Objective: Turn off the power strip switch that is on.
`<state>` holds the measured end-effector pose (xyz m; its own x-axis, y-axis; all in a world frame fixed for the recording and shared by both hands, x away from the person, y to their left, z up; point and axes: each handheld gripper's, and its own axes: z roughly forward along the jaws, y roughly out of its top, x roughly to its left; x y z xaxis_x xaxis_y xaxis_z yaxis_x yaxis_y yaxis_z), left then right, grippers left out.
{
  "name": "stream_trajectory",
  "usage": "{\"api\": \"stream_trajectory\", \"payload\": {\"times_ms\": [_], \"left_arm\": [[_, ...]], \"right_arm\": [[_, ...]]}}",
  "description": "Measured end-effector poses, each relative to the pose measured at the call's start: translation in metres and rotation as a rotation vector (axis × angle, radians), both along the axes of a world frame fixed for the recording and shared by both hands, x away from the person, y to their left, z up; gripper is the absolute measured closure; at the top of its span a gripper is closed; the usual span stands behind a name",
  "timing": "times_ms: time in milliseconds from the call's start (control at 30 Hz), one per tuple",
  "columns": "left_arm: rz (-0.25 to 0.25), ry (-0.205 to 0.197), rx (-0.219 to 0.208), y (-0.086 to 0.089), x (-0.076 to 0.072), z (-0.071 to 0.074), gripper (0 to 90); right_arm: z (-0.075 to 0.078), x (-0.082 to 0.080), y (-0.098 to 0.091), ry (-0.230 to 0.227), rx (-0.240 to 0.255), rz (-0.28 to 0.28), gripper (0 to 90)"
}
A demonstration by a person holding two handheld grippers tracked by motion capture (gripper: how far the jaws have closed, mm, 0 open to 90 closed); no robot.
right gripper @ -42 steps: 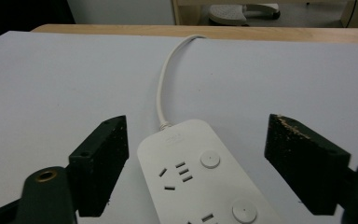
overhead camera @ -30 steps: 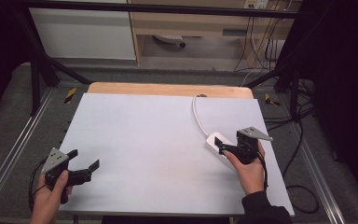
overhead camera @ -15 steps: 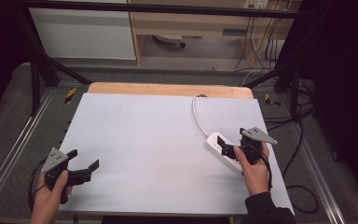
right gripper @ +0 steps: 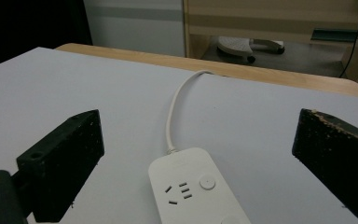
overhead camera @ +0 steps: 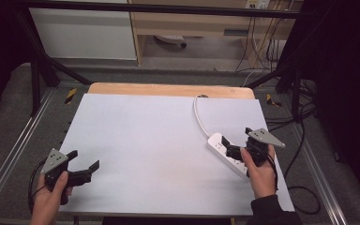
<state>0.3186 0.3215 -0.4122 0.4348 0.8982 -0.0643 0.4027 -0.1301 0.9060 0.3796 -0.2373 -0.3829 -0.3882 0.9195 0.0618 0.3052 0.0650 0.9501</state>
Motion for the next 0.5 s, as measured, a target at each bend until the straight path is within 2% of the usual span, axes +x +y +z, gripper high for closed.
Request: {"api": "stream_trajectory", "payload": {"times_ms": [233, 500], "left_arm": [[0.001, 0.001, 0.000, 0.000, 0.000, 0.000, 5.5], [0.016, -0.004, -0.028, 0.003, -0.003, 0.003, 5.5]], "right_arm": [[0.001, -0.009, -0.004, -0.028, -0.021, 0.016, 2.2], [0.003, -0.022, -0.011, -0.067, -0.009, 0.018, 2.2]]}}
